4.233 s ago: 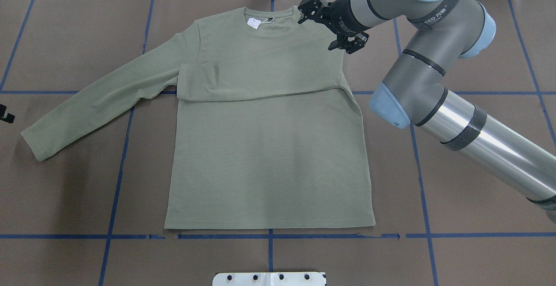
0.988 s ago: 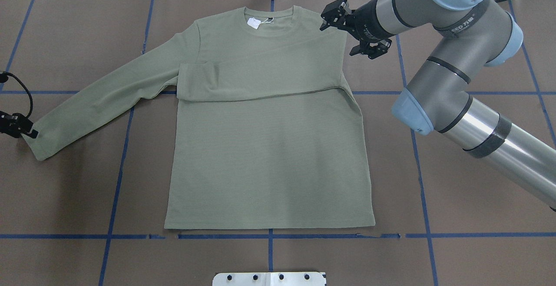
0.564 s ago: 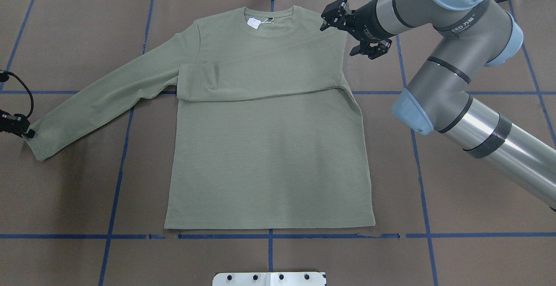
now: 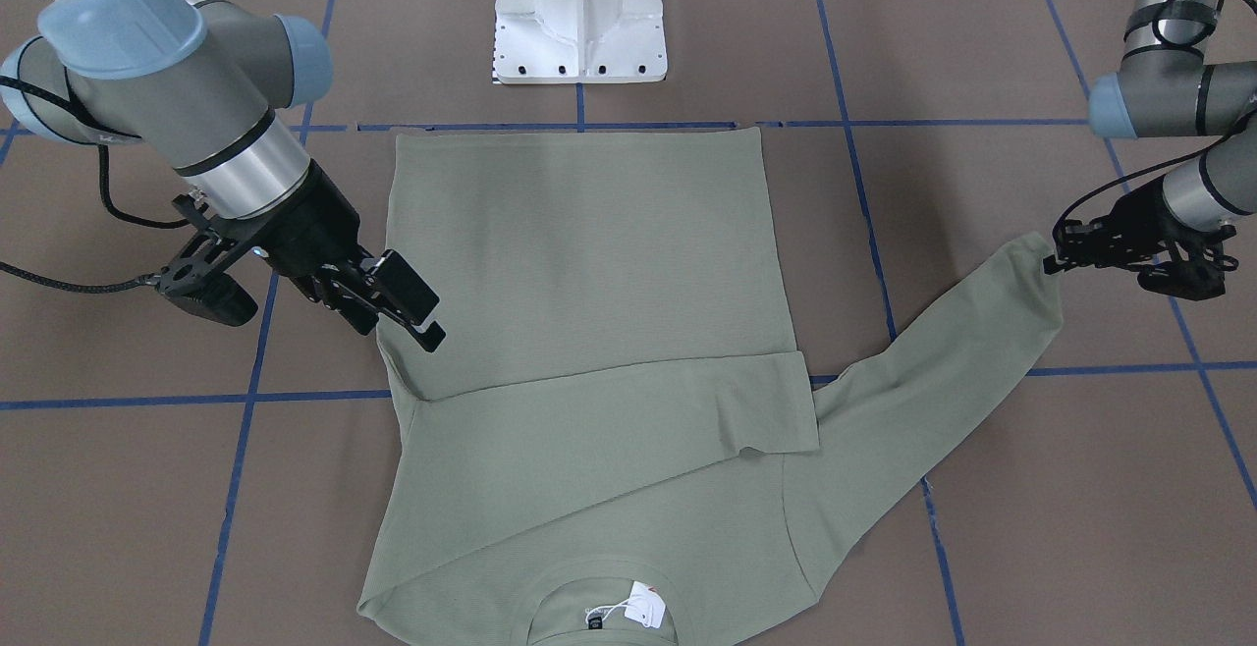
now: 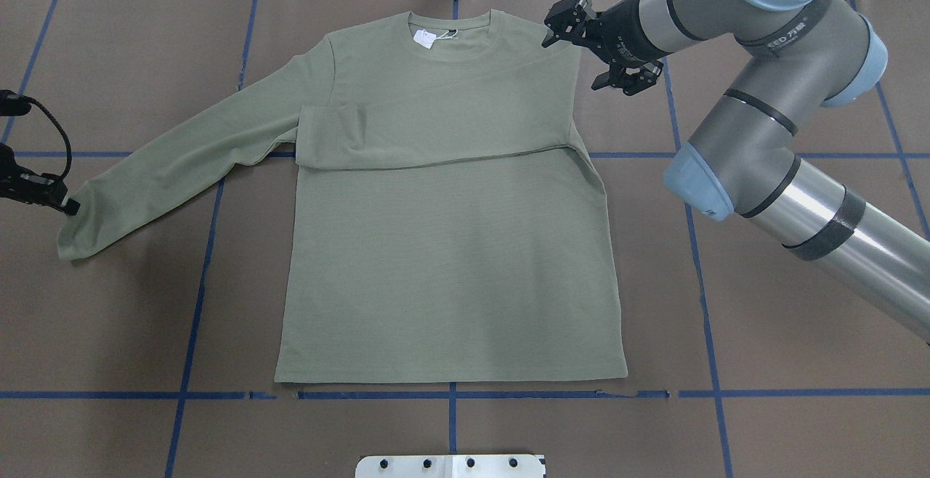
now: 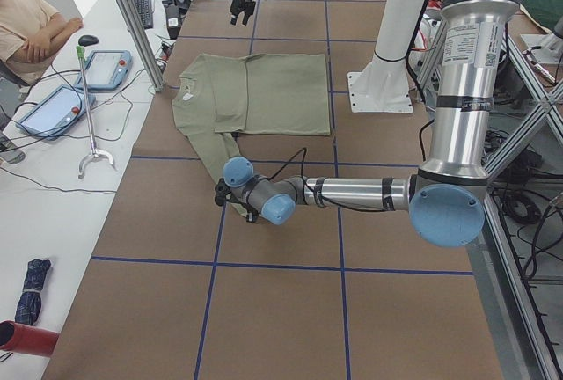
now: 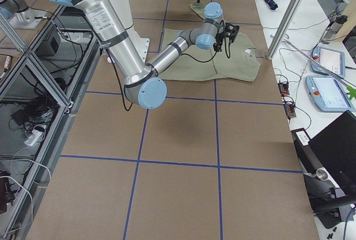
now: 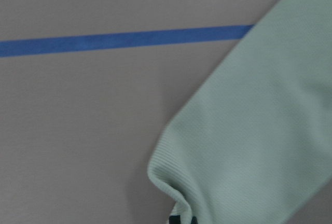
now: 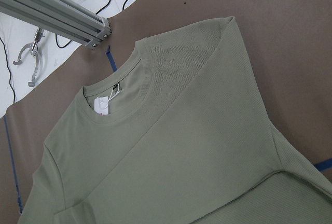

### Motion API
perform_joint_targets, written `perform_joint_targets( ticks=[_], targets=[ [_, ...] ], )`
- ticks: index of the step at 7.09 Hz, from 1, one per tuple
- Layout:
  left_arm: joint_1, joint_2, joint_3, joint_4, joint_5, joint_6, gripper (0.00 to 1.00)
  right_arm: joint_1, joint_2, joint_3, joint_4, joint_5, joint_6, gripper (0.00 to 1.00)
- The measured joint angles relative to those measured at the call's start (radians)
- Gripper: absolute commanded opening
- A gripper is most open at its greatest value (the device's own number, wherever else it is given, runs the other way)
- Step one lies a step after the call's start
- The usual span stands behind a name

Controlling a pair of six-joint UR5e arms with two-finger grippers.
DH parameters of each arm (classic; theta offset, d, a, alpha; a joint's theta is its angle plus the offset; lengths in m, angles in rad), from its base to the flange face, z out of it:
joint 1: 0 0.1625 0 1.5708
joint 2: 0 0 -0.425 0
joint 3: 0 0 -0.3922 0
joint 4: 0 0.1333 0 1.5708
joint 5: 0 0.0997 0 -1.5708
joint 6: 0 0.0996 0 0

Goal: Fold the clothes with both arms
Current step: 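Lower the left gripper to the cuff of the other sleeve and grasp, then carry the sleeve with the left gripper across the shirt toward the far shoulder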

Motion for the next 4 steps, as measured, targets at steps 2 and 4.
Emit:
perform_joint_targets(
  ticks=[2, 4],
  targets=[
    [0.01, -0.131, -0.059, -0.005, -0.045, -0.217, 0.0, 0.075, -0.058, 0.013, 0.0, 0.075, -0.1, 0.99],
    [0.085, -0.347, -0.048, -0.007, -0.041, -0.495, 0.0, 0.162, -0.123, 0.012, 0.0, 0.148, -0.246, 1.0]
  ],
)
